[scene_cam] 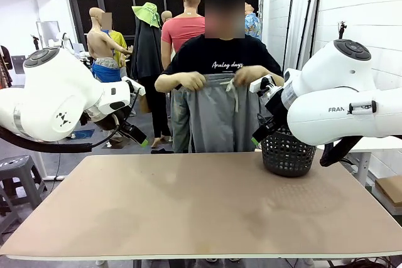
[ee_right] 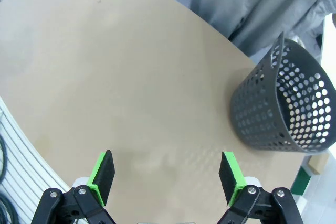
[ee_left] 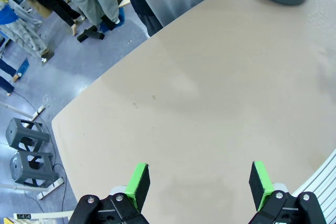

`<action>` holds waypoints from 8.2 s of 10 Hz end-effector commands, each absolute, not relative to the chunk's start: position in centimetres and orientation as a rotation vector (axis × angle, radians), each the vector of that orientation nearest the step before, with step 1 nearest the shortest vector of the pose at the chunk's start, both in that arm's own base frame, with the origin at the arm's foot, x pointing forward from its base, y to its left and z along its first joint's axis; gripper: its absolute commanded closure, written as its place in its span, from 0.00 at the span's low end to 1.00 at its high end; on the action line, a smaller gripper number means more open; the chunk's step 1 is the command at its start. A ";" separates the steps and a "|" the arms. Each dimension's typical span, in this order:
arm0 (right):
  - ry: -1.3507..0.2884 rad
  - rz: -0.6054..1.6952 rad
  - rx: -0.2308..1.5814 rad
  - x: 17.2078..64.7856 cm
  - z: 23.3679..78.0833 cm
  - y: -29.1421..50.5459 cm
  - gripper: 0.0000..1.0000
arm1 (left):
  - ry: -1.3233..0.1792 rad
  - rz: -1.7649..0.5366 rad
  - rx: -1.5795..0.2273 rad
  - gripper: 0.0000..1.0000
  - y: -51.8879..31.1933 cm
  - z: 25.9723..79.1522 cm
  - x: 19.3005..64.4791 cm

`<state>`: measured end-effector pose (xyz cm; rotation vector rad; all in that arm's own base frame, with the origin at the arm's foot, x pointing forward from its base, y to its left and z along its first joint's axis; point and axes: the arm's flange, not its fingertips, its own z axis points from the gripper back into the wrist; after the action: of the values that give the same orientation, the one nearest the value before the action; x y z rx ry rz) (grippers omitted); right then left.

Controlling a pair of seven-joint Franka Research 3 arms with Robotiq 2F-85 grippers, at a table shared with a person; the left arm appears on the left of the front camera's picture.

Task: Fold the training pants.
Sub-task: Grab both ends of the Training pants handed by a person.

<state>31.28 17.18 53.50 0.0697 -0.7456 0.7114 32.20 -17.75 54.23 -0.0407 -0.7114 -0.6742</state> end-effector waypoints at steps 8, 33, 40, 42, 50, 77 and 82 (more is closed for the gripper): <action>-0.744 0.710 0.080 31.3 53.5 17.2 0.00 | -0.713 -0.674 -0.041 0.00 -17.8 54.3 32.2; -0.744 0.710 0.080 31.3 53.5 17.2 0.00 | -0.713 -0.674 -0.041 0.00 -17.8 54.3 32.2; -0.744 0.710 0.080 31.3 53.5 17.2 0.00 | -0.713 -0.674 -0.041 0.00 -17.8 54.3 32.2; -0.744 0.710 0.080 31.3 53.5 17.2 0.00 | -0.713 -0.674 -0.041 0.00 -17.8 54.3 32.2; -0.744 0.710 0.080 31.3 53.5 17.2 0.00 | -0.713 -0.674 -0.041 0.00 -17.8 54.3 32.2; -0.744 0.710 0.080 31.3 53.5 17.2 0.00 | -0.713 -0.674 -0.041 0.00 -17.8 54.3 32.2; -0.744 0.710 0.080 31.3 53.5 17.2 0.00 | -0.713 -0.674 -0.041 0.00 -17.8 54.3 32.2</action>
<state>31.28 17.18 53.50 0.0698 -0.7456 0.7113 32.20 -17.75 54.23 -0.0407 -0.7114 -0.6742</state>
